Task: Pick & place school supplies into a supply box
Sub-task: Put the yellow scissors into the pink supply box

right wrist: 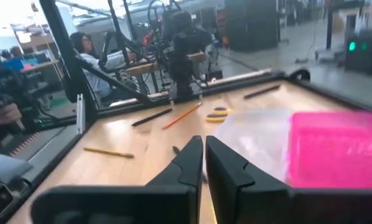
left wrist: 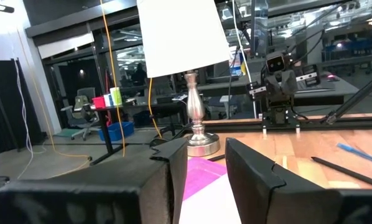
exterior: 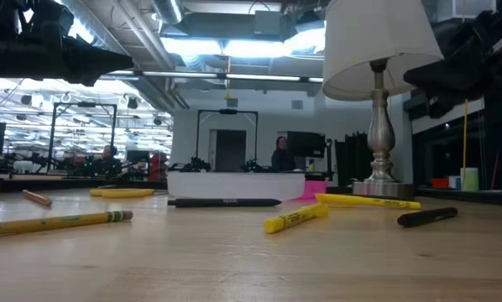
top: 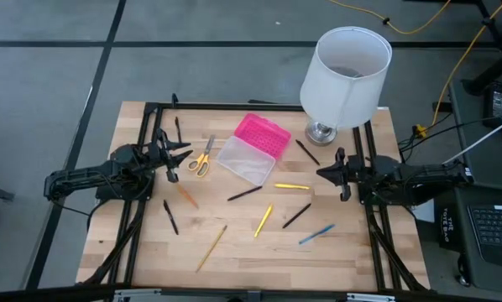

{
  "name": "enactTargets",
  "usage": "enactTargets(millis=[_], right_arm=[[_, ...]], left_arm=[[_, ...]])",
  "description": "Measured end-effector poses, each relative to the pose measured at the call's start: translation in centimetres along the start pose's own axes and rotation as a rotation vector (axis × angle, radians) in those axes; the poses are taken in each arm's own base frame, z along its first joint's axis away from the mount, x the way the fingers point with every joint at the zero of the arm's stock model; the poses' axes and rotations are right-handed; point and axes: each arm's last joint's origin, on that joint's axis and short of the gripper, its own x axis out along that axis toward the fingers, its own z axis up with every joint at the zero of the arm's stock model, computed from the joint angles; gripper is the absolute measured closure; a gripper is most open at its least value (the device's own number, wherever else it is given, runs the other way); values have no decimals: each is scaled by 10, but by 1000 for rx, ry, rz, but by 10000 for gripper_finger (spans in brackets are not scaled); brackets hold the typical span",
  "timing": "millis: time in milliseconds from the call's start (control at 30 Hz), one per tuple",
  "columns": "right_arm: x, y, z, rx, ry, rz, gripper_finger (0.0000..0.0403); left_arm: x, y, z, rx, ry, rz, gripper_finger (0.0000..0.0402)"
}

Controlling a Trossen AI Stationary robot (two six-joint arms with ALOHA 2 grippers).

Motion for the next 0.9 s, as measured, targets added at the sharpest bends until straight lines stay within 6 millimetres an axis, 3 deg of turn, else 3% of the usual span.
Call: enactTargets(millis=[167,300,633,900], right_arm=[[1,-1,-5,95,48,-24,390],[3,-2,1,42,-19,-81,395],[7,0,9,-74,-97,-95,397],[16,5,30,-107,-61,-140,400]], left_arm=[[0,0,0,13,1,-2,300],[0,-3,-5,45,56,-89,303],[-1,-5,-9,-4,105,-154,394],[-1,-6,-10,-37,111,-173,400]])
